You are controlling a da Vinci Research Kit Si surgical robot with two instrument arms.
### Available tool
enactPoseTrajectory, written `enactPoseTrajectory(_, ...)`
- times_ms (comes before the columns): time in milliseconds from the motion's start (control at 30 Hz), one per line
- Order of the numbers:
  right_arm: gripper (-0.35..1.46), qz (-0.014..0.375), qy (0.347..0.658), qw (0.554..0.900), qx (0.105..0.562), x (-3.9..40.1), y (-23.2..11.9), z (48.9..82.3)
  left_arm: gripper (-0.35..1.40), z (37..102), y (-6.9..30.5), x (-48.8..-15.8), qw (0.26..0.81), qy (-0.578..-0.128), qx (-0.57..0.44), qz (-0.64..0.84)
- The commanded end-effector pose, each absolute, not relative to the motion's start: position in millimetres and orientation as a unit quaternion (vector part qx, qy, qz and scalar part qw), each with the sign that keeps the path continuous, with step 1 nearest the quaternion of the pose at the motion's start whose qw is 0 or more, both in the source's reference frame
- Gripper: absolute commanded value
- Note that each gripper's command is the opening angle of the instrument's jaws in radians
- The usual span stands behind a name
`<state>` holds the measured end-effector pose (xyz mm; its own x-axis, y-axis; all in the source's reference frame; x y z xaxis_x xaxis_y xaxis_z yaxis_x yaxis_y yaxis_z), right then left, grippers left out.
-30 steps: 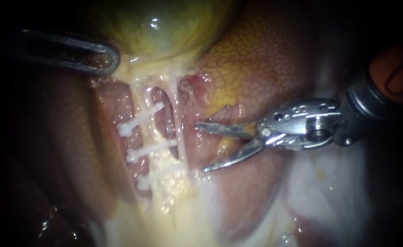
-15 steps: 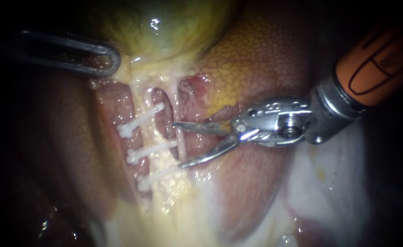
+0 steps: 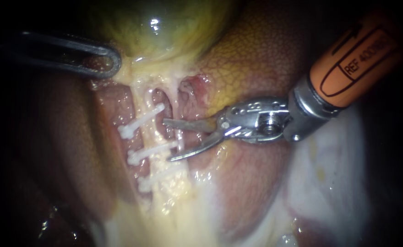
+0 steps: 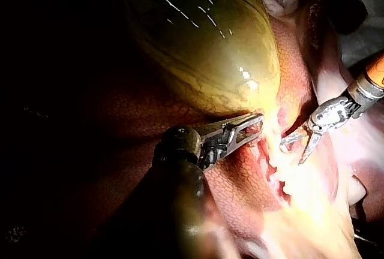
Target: Go to the cutting position left tube
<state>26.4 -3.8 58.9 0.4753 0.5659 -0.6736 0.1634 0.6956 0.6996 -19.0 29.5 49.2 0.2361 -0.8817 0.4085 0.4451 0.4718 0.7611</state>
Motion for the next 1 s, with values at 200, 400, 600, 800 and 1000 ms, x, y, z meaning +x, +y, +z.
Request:
enactPoseTrajectory(200, 1.27, 0.115, 0.507, 0.767, 0.377, 27.6, -3.4, 59.2, -0.35, 49.3, 29.6, -19.1, 0.744, -0.428, 0.255, -0.446)
enactPoseTrajectory(400, 1.26, 0.1, 0.535, 0.739, 0.396, 29.0, -3.4, 59.1, -0.35, 49.3, 29.6, -19.1, 0.744, -0.428, 0.255, -0.446)
enactPoseTrajectory(600, 1.19, 0.087, 0.554, 0.714, 0.42, 30.1, -3.7, 58.7, -0.35, 49.3, 29.6, -19.1, 0.744, -0.428, 0.255, -0.446)
enactPoseTrajectory(800, 1.11, 0.084, 0.577, 0.682, 0.441, 31.4, -3.9, 58.4, -0.35, 49.3, 29.6, -19.2, 0.744, -0.428, 0.255, -0.446)
enactPoseTrajectory(1000, 1.06, 0.085, 0.6, 0.648, 0.462, 32.8, -4.1, 58.0, -0.35, 49.4, 29.6, -19.2, 0.744, -0.428, 0.255, -0.446)
